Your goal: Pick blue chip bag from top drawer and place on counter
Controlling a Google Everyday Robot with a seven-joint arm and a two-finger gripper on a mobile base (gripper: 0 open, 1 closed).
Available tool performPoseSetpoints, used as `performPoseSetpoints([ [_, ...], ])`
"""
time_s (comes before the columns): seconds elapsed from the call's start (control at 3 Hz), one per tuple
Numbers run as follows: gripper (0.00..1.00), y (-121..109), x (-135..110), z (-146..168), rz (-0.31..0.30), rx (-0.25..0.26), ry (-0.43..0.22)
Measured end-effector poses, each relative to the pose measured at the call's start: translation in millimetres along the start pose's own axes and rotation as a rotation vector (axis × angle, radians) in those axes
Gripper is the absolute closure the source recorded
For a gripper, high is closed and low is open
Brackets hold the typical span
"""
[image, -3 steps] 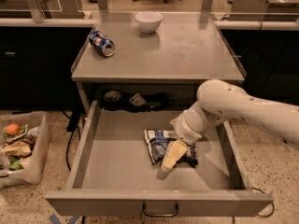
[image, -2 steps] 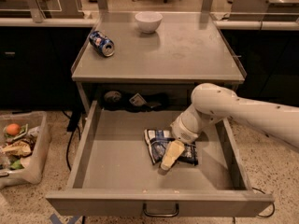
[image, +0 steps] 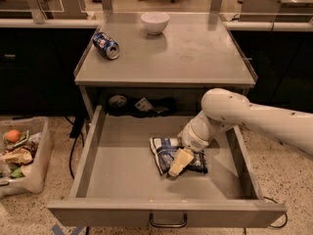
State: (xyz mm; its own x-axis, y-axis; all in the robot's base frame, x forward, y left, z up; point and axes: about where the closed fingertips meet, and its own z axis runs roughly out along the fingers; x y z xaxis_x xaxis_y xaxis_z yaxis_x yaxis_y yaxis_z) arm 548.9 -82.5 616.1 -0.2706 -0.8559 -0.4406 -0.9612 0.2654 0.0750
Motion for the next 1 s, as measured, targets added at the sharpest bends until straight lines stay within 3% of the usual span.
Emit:
performPoseSetpoints([
  [0.67, 0.66, 0.0, -0.1, 0.0, 0.000, 0.000, 0.000],
  [1.0, 0.89, -0.3, -10.4, -8.1, 0.000, -0.031, -0.002],
])
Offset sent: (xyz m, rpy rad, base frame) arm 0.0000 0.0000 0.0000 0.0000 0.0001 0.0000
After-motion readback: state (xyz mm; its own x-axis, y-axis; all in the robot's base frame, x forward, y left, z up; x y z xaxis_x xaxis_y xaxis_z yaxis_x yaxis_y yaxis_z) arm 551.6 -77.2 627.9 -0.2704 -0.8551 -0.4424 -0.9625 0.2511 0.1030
